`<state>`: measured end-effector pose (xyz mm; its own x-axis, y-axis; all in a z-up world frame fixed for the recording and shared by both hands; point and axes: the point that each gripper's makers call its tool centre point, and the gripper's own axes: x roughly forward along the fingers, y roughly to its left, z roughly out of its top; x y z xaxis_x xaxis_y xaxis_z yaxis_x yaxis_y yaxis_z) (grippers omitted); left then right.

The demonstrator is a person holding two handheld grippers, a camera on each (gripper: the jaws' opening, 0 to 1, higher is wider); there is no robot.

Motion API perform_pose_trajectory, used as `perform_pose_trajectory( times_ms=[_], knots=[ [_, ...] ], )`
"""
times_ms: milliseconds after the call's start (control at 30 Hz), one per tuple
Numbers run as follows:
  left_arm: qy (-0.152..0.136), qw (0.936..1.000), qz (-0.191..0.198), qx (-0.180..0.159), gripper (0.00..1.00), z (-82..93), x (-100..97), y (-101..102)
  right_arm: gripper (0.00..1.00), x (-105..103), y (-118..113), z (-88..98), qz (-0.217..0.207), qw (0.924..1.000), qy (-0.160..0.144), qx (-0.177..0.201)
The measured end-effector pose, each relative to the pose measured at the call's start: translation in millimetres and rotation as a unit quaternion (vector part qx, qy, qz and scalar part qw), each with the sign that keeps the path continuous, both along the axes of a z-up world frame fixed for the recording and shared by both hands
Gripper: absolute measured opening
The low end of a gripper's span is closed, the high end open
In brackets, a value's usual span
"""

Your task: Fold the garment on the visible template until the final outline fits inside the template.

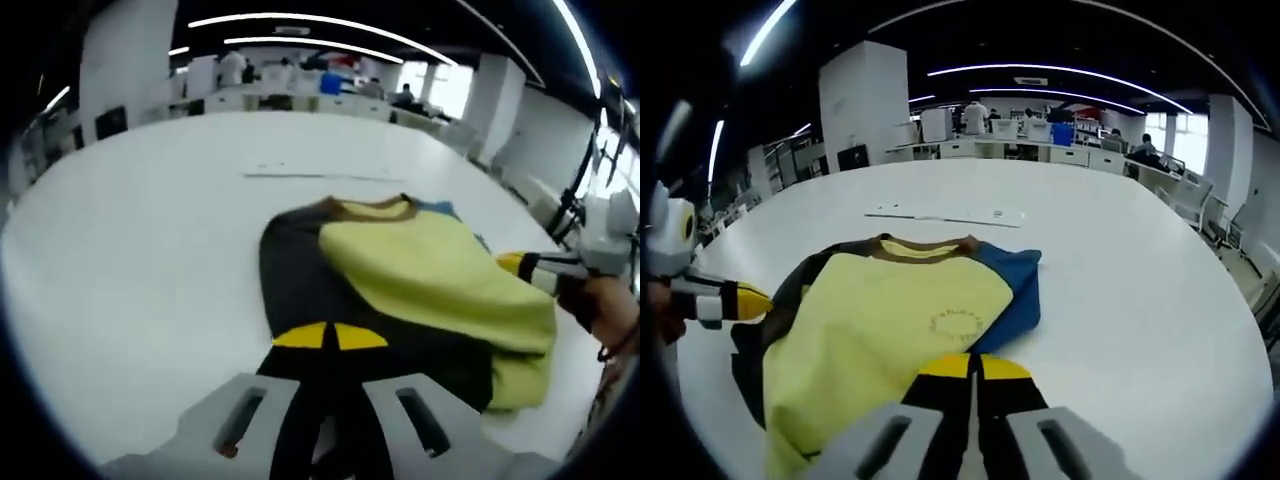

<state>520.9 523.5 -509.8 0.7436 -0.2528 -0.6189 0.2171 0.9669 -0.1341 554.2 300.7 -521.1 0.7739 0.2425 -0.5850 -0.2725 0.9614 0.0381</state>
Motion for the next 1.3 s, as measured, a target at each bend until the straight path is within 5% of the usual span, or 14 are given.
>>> perform_pose_trajectory(
  times_ms=[67, 167, 400, 667, 833, 1300],
  knots=[
    [0.002, 1.0000, -0.004, 0.003, 0.04, -0.6, -2.9, 2.6, 0.00, -0.7, -1.1, 0.3, -0.001, 1.0000, 0.002, 0.000],
    [0.018, 0.9998, 0.003, -0.012, 0.21, -4.6, -11.1, 5.4, 0.00, -1.4, -1.6, 1.6, 0.003, 1.0000, 0.001, -0.002],
    [0.044, 0.9987, -0.006, -0.025, 0.30, -14.2, -24.2, 3.5, 0.00, -3.0, -3.0, 0.2, 0.005, 0.9999, 0.009, 0.003],
    [0.067, 0.9965, 0.005, -0.051, 0.22, -22.1, -28.4, -2.2, 0.00, -3.7, -3.2, -2.6, 0.006, 0.9999, 0.013, 0.003],
    [0.069, 0.9970, 0.008, -0.035, 0.00, -25.1, -30.9, 0.9, 0.00, -3.8, -3.8, -2.1, 0.007, 0.9999, 0.012, 0.002],
    [0.052, 0.9975, 0.003, -0.048, 0.00, -16.4, -30.2, 15.8, 0.00, -2.3, -11.5, 6.1, 0.013, 0.9999, 0.006, -0.004]
  ],
)
